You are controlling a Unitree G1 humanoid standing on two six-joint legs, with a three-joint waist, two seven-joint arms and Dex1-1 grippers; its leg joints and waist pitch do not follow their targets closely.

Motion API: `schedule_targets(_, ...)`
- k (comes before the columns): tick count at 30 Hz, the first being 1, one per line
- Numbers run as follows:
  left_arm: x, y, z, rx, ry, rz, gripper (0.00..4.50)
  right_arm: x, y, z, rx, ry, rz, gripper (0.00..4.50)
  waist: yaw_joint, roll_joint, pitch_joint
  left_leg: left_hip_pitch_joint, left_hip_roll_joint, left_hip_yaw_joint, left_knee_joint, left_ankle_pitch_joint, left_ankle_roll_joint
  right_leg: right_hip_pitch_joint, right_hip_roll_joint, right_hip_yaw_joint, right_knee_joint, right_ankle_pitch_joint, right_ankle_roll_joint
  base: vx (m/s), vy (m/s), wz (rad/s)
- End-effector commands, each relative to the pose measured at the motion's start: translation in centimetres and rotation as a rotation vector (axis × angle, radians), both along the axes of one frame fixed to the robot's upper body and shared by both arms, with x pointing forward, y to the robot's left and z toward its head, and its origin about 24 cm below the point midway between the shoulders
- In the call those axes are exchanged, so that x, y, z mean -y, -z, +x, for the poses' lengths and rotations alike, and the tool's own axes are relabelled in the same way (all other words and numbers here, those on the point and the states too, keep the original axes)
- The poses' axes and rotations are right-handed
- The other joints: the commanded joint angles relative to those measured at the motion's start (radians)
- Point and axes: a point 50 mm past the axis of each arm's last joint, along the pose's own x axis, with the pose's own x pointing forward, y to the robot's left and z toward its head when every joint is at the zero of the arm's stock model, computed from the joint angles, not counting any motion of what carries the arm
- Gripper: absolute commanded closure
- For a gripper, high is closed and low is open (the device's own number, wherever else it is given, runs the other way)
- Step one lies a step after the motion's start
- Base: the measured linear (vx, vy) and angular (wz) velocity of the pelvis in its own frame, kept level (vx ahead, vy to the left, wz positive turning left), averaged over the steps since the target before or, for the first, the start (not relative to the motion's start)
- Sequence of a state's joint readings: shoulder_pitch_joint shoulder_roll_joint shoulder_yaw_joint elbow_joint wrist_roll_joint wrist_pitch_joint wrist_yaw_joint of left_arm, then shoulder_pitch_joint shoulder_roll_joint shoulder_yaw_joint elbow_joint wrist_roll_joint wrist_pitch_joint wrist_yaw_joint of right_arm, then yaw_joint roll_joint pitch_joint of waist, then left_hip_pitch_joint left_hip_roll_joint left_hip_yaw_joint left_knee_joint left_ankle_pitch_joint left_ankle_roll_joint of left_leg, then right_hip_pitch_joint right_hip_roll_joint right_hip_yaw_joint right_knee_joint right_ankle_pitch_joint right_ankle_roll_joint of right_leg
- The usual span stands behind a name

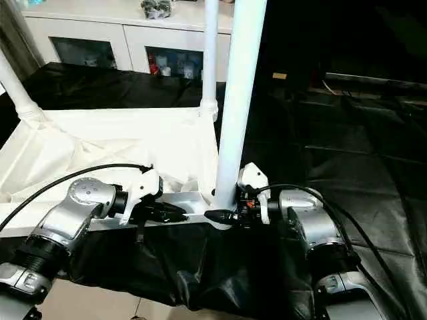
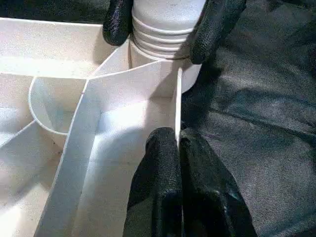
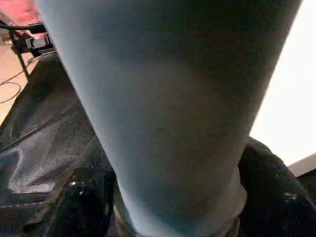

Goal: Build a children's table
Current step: Rotate leg to tighten

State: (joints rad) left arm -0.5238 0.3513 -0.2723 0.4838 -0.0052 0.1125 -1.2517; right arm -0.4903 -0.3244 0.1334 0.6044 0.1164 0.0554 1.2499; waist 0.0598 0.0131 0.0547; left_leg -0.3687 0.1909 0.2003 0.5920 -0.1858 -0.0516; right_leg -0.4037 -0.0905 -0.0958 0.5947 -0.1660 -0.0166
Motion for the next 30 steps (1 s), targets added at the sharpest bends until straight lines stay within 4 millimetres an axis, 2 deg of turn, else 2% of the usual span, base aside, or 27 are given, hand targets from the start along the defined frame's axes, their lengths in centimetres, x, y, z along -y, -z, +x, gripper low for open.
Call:
schedule_targets(1,1.7,-1.2,0.7,0.069,-0.02,-0.064,4.5,-2.0,0.9,-0.4,-0.02,-0.028,0.01,1.72,0.0,-0.003,-0.066,0.013,0.051,-0.022,-0.07,-0.23,0.049,0.048,-0.067,0.056,-0.071,-0.279,-0.234,0.0,0.0,0.0)
schedule_targets(3,2.2,-1.3,1.2,0.087,-0.072,-0.076,4.5,-2.2,1.1,0.4,0.001,0.09,0.015,1.73,-0.002,-0.006,-0.065,0.013,0.05,-0.022,-0.07,-0.232,0.045,0.047,-0.068,0.056,-0.073,-0.291,-0.229,0.0,0.0,0.0)
schedule_targets(4,2.7,-1.3,1.8,0.107,-0.13,-0.081,4.5,-2.5,1.3,1.2,0.009,0.214,0.016,1.74,-0.008,-0.007,-0.063,0.013,0.046,-0.025,-0.072,-0.245,0.029,0.047,-0.07,0.056,-0.079,-0.343,-0.215,0.0,0.0,0.0)
schedule_targets(6,3.1,-1.3,2.2,0.119,-0.166,-0.087,4.5,-2.7,1.4,1.6,0.013,0.289,0.014,1.74,-0.012,-0.008,-0.064,0.019,0.045,-0.027,-0.071,-0.265,0.019,0.044,-0.07,0.054,-0.085,-0.386,-0.197,0.0,0.0,0.0)
schedule_targets(9,4.0,-1.4,2.7,0.136,-0.213,-0.098,4.5,-3.1,1.6,2.1,0.018,0.38,0.018,1.75,-0.017,-0.007,-0.063,0.019,0.044,-0.026,-0.072,-0.267,0.021,0.042,-0.068,0.055,-0.088,-0.387,-0.19,0.0,0.0,0.0)
schedule_targets(10,5.2,-1.6,3.3,0.161,-0.27,-0.105,4.5,-3.9,2.0,2.5,0.01,0.477,0.021,1.75,-0.017,-0.006,-0.064,0.017,0.043,-0.027,-0.071,-0.266,0.021,0.043,-0.068,0.054,-0.087,-0.383,-0.189,0.0,0.0,0.0)
schedule_targets(13,6.7,-1.7,3.8,0.176,-0.332,-0.116,4.5,-5.0,2.4,3.0,-0.005,0.618,0.014,1.75,-0.021,-0.003,-0.064,0.02,0.044,-0.026,-0.072,-0.264,0.014,0.039,-0.067,0.055,-0.088,-0.369,-0.192,0.0,0.0,0.0)
schedule_targets(14,7.3,-1.8,3.9,0.183,-0.355,-0.117,4.5,-5.8,2.4,3.3,0.003,0.671,0.021,1.75,-0.022,-0.002,-0.065,0.02,0.043,-0.028,-0.072,-0.265,0.011,0.041,-0.068,0.053,-0.086,-0.368,-0.193,0.0,0.0,0.0)
schedule_targets(18,7.8,-1.6,3.8,0.182,-0.35,-0.117,4.5,-7.1,2.1,3.2,0.037,0.643,0.038,1.75,-0.019,-0.003,-0.068,0.015,0.042,-0.025,-0.07,-0.254,0.031,0.045,-0.069,0.054,-0.084,-0.318,-0.199,0.0,0.0,0.0)
schedule_targets(19,7.8,-1.5,3.7,0.181,-0.34,-0.115,4.5,-7.2,2.1,3.2,0.037,0.636,0.041,1.19,-0.019,-0.004,-0.068,0.012,0.041,-0.024,-0.07,-0.241,0.04,0.047,-0.068,0.054,-0.081,-0.295,-0.205,0.0,0.0,0.0)
schedule_targets(22,7.5,-1.2,3.4,0.173,-0.304,-0.108,4.5,-7.5,1.8,3.2,0.002,0.603,0.088,0.99,-0.019,-0.005,-0.067,0.011,0.042,-0.024,-0.07,-0.24,0.052,0.048,-0.069,0.054,-0.082,-0.306,-0.206,0.0,0.0,0.0)
schedule_targets(26,6.5,-1.1,2.9,0.162,-0.237,-0.118,4.5,-6.7,1.4,3.5,0.042,0.567,0.068,0.59,-0.02,-0.007,-0.066,0.011,0.042,-0.025,-0.07,-0.249,0.053,0.047,-0.07,0.054,-0.084,-0.333,-0.199,0.0,0.0,0.0)
schedule_targets(27,6.5,-1.1,2.9,0.162,-0.237,-0.118,4.5,-6.7,1.4,3.5,0.042,0.567,0.068,0.59,-0.023,-0.007,-0.066,0.007,0.043,-0.027,-0.071,-0.247,0.053,0.05,-0.071,0.053,-0.082,-0.327,-0.201,0.0,0.0,0.0)
schedule_targets(30,5.6,-1.1,2.3,0.144,-0.178,-0.129,4.5,-5.8,1.2,3.3,0.061,0.471,0.054,0.51,-0.025,-0.01,-0.069,0.006,0.044,-0.027,-0.069,-0.234,0.062,0.053,-0.072,0.053,-0.077,-0.307,-0.21,0.0,0.0,0.0)
